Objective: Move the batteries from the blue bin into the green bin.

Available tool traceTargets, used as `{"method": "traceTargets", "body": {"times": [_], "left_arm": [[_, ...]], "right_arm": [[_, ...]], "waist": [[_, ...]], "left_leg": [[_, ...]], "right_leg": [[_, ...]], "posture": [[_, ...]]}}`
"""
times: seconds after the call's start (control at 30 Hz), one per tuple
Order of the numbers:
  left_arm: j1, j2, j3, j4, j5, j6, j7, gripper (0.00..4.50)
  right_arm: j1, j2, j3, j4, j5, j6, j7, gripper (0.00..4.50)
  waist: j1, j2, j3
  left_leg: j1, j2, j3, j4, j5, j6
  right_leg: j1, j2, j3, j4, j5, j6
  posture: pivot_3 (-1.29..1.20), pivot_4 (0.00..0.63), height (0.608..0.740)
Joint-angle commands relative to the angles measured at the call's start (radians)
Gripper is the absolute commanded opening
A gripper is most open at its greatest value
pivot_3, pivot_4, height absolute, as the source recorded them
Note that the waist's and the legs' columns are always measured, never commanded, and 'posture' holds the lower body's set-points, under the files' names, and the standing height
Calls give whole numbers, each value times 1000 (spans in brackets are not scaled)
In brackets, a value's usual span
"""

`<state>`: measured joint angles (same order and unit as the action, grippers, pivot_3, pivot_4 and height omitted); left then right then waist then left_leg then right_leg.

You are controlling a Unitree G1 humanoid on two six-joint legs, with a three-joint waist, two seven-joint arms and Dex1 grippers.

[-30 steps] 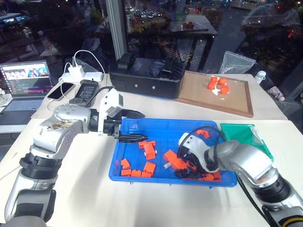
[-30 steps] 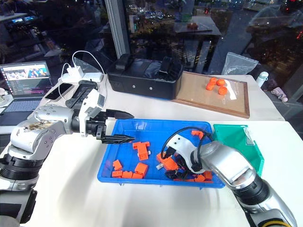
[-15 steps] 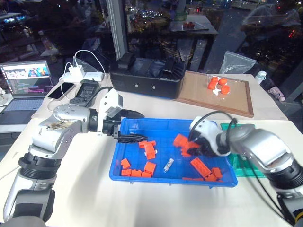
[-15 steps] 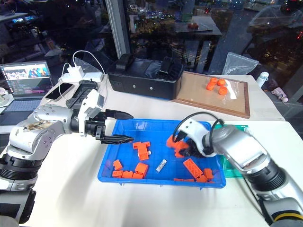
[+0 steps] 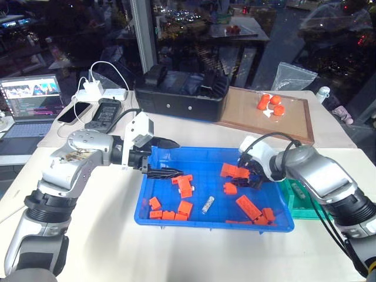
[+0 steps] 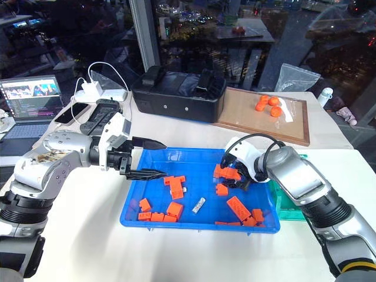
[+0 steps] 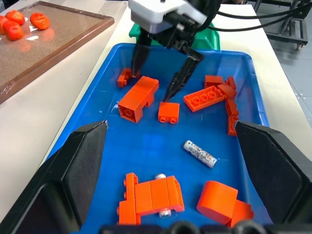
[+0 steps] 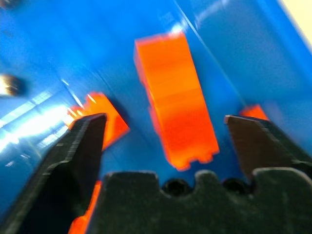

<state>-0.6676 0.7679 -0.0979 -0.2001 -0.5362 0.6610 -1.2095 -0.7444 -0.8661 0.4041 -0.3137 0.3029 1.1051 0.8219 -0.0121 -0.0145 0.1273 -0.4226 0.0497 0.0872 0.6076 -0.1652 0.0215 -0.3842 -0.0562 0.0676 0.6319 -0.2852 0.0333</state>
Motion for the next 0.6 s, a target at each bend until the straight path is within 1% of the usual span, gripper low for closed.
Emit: {"method": "traceTargets", "body": {"times": [0.03, 0.23, 0.4, 0.6], "left_arm": [[-11, 8, 16, -19, -5, -3, -1, 4500], [-8, 13, 17, -25, -14, 5, -6, 4500], [-6, 22, 18, -29, -14, 9, -4, 4500], [-6, 31, 22, -33, -14, 15, -6, 4500]], "right_arm": [[-8, 42, -22, -102, 72, 66, 35, 4485], [61, 115, 39, -157, 87, 157, -22, 4485], [84, 218, 24, -150, 112, 267, -92, 4485], [107, 279, 50, -120, 95, 294, -171, 4485]], "waist": [[-1, 0, 0], [3, 0, 0], [-1, -1, -1], [-1, -1, -1]], "left_leg": [[0, 0, 0, 0, 0, 0], [0, 0, 0, 1, 0, 0], [0, 0, -1, 1, 0, 0], [0, 0, 0, 1, 0, 0]], "right_leg": [[0, 0, 0, 0, 0, 0], [0, 0, -1, 0, 0, 0], [0, 0, 0, 1, 1, -1], [0, 0, 0, 1, 1, -1]], "posture": [[0, 150, 740], [0, 150, 740], [0, 150, 740], [0, 150, 740]]}}
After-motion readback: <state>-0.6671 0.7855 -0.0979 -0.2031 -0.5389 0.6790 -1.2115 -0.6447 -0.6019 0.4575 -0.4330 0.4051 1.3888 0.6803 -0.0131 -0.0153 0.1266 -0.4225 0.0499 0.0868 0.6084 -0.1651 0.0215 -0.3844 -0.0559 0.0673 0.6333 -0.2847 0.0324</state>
